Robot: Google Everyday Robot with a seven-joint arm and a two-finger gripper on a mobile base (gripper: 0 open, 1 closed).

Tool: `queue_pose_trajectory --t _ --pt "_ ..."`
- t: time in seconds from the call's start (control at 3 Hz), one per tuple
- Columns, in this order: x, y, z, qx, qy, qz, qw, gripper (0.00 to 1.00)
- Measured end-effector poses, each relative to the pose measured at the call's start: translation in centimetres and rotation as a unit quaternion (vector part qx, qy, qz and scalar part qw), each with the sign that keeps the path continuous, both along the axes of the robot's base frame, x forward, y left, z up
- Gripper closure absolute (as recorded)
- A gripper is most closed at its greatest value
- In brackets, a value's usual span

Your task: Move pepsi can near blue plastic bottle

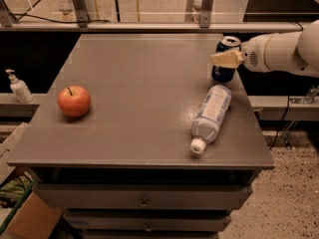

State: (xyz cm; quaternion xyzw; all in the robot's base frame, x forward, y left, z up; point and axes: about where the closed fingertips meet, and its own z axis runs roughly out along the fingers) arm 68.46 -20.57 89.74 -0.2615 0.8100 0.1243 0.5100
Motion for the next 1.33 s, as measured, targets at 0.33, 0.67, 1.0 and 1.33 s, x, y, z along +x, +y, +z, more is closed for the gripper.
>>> queue_pose_trajectory --t 0.33,0.67,1.0,1.33 --pt "0.1 1.2 -1.5 0.006 0.017 0.014 0.9997 1.0" --pt "0.3 2.6 -2.8 0.011 0.039 0.03 0.9987 0.83" --pt "0.3 2.6 -2.5 0.011 0.04 0.031 0.9987 0.59" --pt "0.3 2.6 -2.4 0.011 0.041 0.031 0.9986 0.36"
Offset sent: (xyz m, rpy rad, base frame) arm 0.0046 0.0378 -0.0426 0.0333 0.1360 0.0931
